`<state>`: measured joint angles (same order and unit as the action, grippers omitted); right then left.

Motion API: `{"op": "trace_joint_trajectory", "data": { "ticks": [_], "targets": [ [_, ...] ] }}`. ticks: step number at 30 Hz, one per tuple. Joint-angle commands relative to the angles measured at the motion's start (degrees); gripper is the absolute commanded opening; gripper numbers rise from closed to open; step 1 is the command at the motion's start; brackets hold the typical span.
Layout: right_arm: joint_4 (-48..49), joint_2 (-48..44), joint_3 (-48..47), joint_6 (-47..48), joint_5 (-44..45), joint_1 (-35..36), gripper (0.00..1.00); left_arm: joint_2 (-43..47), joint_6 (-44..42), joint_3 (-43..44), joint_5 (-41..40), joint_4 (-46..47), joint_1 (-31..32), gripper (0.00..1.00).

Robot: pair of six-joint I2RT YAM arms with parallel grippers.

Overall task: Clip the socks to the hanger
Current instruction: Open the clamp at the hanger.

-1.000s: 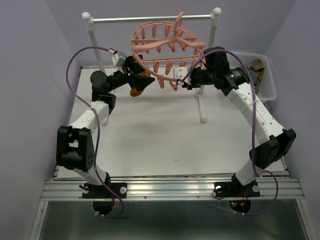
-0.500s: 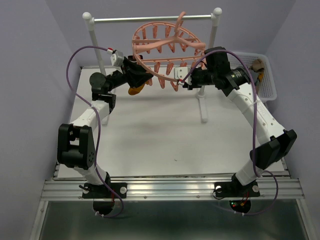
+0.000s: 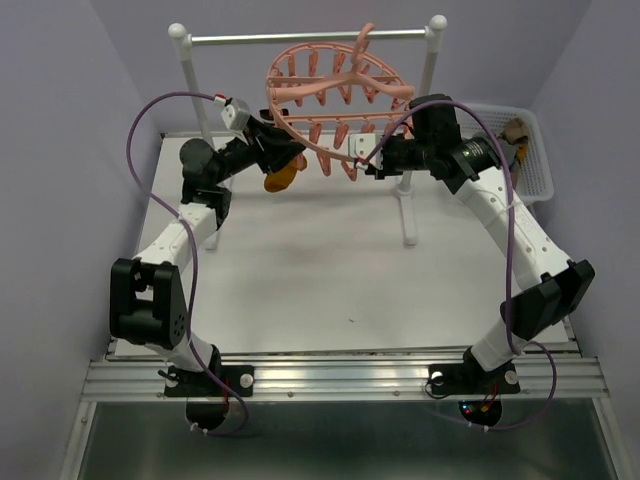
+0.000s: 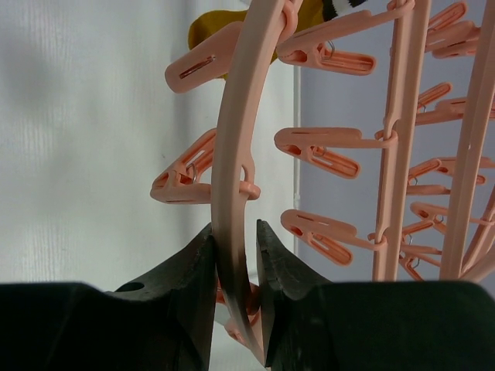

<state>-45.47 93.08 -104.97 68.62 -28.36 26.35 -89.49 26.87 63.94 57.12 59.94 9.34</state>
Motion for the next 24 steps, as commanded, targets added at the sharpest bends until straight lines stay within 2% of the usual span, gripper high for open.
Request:
{"op": "trace_joint_trajectory", "data": {
  "ticks": [1,2,3,5,6,8,9,12,16,19,24],
  "targets": [
    [1.2,-3.0,1.5,-4.5,3.4,0.0,0.24,4.8,-8.6,1.4,-11.9,-13.9,1.2,0.18],
    [3.4,-3.3,2.5,-5.2,4.3,0.0,0.28,5.2,-10.3,1.9,-17.3,-16.8,1.9,0.13],
    [4.8,-3.5,3.0,-6.2,4.7,0.0,0.38,5.8,-12.0,2.1,-19.9,-19.1,2.6,0.12],
    [6.5,-4.0,3.7,-7.4,5.5,0.0,0.52,7.1,-15.0,2.0,-25.5,-23.0,4.7,0.11],
    [6.7,-4.1,3.7,-7.4,5.5,0.0,0.59,7.9,-15.6,1.8,-26.6,-24.4,5.4,0.10],
    [6.8,-4.2,3.3,-7.9,5.1,0.5,0.67,8.4,-17.0,1.5,-29.9,-25.7,7.2,0.08],
    [6.7,-4.3,2.5,-8.8,4.8,0.5,0.75,9.0,-17.3,1.4,-30.9,-26.7,7.7,0.07],
    [6.5,-4.7,0.8,-11.1,4.1,2.3,0.88,10.1,-17.9,-0.5,-34.0,-27.0,9.6,0.07],
    [8.2,-4.5,-1.1,-17.1,4.1,5.9,0.91,11.3,-16.7,-2.8,-36.0,-27.2,10.4,0.06],
    [8.0,-3.1,-3.0,-21.1,7.4,10.5,0.91,12.0,-16.5,-3.9,-38.3,-27.2,11.7,0.06],
    [8.0,0.8,-6.2,-27.7,12.4,13.5,0.90,12.5,-16.9,-4.6,-40.2,-27.3,13.9,0.06]
  ]
}}
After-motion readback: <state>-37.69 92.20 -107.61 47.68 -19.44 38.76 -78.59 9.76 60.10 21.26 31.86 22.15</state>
